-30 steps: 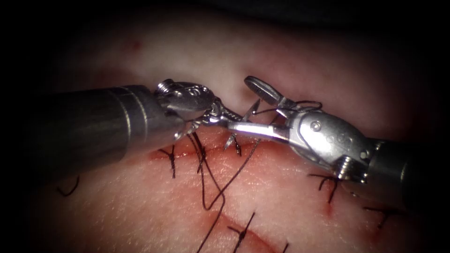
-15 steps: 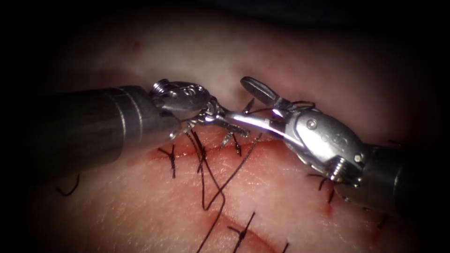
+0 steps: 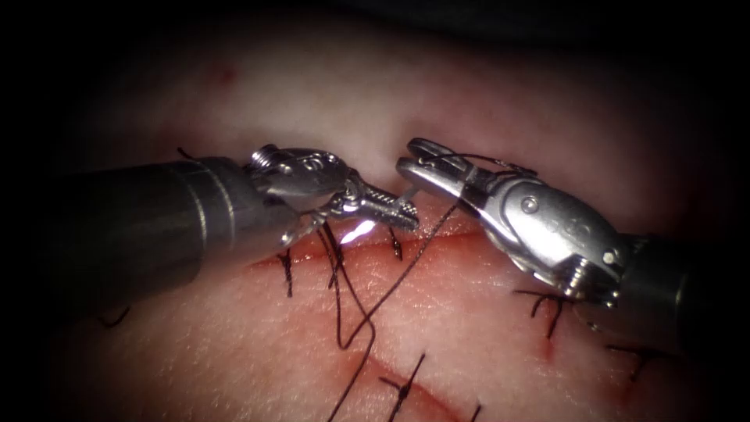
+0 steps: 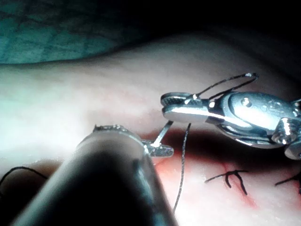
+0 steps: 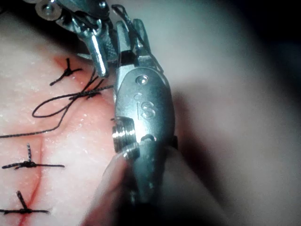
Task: Wound Closure
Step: Hand the needle back to the right gripper, then hand the needle back to the left gripper to readjust.
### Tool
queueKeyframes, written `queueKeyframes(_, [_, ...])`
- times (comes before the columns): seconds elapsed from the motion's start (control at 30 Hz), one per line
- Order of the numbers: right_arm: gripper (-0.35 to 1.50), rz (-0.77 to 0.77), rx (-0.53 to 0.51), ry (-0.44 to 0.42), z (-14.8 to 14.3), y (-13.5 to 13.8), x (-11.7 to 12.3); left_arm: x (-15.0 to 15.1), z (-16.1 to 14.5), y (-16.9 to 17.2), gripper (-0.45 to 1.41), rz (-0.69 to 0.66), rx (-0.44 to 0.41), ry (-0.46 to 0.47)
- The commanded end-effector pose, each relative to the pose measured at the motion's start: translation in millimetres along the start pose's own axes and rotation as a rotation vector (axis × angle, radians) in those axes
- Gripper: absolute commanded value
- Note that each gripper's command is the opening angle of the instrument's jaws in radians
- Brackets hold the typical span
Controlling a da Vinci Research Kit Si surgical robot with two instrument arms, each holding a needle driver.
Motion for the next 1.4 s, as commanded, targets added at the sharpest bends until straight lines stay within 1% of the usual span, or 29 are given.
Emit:
queueKeyframes(0.03, [-0.35, 0.0, -0.002, -0.002, 0.8, 0.1, -0.6, 0.3, 0.7, -0.3, 0.59, 0.003, 0.001, 0.002])
queueKeyframes(0.1, [-0.35, 0.0, -0.004, 0.0, 0.8, 0.2, -0.6, -0.4, 0.9, 0.2, 0.98, 0.0, 0.01, 0.002])
queueKeyframes(0.17, [-0.35, 0.0, -0.011, 0.0, 0.8, 0.4, -0.7, -0.8, 0.8, 0.7, 1.18, 0.036, 0.008, 0.016])
queueKeyframes(0.27, [-0.35, 0.002, -0.015, 0.006, 0.7, 0.7, -0.6, -1.1, 0.3, 1.4, 1.24, 0.08, -0.015, 0.047])
queueKeyframes(0.33, [-0.35, 0.003, -0.017, 0.01, 0.6, 1.0, -0.6, -1.0, -0.3, 1.8, 1.33, 0.141, -0.053, 0.078])
queueKeyframes(0.43, [-0.35, 0.007, -0.017, 0.014, 0.4, 1.4, -0.4, -1.0, -1.2, 2.3, 1.33, 0.193, -0.088, 0.125])
queueKeyframes(0.5, [-0.35, 0.026, 0.013, 0.025, 0.2, 1.6, -0.2, -1.2, -1.8, 2.6, 1.35, 0.213, -0.115, 0.153])
queueKeyframes(0.53, [-0.35, 0.051, 0.03, 0.03, 0.0, 1.8, -0.1, -1.4, -2.5, 2.8, 1.4, 0.22, -0.137, 0.17])
queueKeyframes(0.7, [-0.35, 0.257, 0.162, 0.052, -1.4, 3.3, 1.2, -1.6, -5.5, 3.0, 1.4, 0.23, -0.183, 0.227])
queueKeyframes(0.83, [-0.35, 0.385, 0.278, 0.047, -3.0, 3.8, 1.9, -1.8, -7.0, 2.8, 1.4, 0.277, -0.197, 0.23])
queueKeyframes(0.9, [-0.35, 0.45, 0.344, 0.022, -3.8, 3.7, 2.1, -1.9, -7.2, 2.8, 1.4, 0.284, -0.201, 0.229])
queueKeyframes(0.93, [-0.35, 0.493, 0.403, -0.009, -4.5, 3.7, 2.1, -2.0, -7.1, 2.8, 1.35, 0.32, -0.201, 0.231])
queueKeyframes(1.0, [-0.35, 0.557, 0.451, -0.037, -5.0, 3.8, 2.0, -2.1, -6.9, 3.0, 1.24, 0.363, -0.199, 0.233])
queueKeyframes(1.03, [-0.35, 0.62, 0.519, -0.066, -5.6, 3.8, 1.7, -2.7, -6.5, 3.6, 1.19, 0.393, -0.25, 0.238])
queueKeyframes(1.07, [-0.35, 0.641, 0.55, -0.084, -5.9, 3.9, 1.5, -3.2, -6.2, 4.0, 1.11, 0.405, -0.315, 0.241])
queueKeyframes(1.1, [-0.35, 0.657, 0.577, -0.099, -6.1, 3.9, 1.4, -4.0, -5.9, 4.6, 0.91, 0.411, -0.402, 0.233])
queueKeyframes(1.13, [-0.35, 0.666, 0.603, -0.112, -6.4, 3.9, 1.2, -4.6, -5.6, 5.1, 0.76, 0.413, -0.459, 0.223])
queueKeyframes(1.17, [-0.35, 0.671, 0.636, -0.124, -6.6, 4.0, 1.1, -5.1, -5.2, 5.7, 0.52, 0.415, -0.489, 0.215])
queueKeyframes(1.2, [-0.35, 0.671, 0.657, -0.129, -6.6, 4.2, 1.1, -5.7, -4.6, 6.4, 0.19, 0.383, -0.522, 0.196])
queueKeyframes(1.23, [-0.35, 0.673, 0.661, -0.132, -6.6, 4.4, 1.1, -6.2, -3.1, 7.3, 0.0, 0.361, -0.557, 0.173])
queueKeyframes(1.27, [-0.35, 0.673, 0.667, -0.141, -6.5, 4.5, 1.1, -6.4, -2.3, 7.8, 0.1, 0.357, -0.568, 0.166])
queueKeyframes(1.3, [-0.35, 0.672, 0.672, -0.146, -6.5, 4.4, 1.1, -6.3, -1.1, 8.2, 0.32, 0.346, -0.54, 0.168])
queueKeyframes(1.33, [-0.35, 0.677, 0.68, -0.147, -6.5, 4.3, 1.1, -5.9, -0.2, 8.5, 0.49, 0.324, -0.516, 0.169])
queueKeyframes(1.37, [-0.35, 0.66, 0.686, -0.14, -6.5, 4.2, 1.1, -5.3, 0.8, 8.6, 0.59, 0.289, -0.486, 0.171])
queueKeyframes(1.4, [-0.35, 0.637, 0.694, -0.131, -6.5, 4.1, 1.1, -4.6, 1.7, 8.6, 0.64, 0.258, -0.46, 0.175])
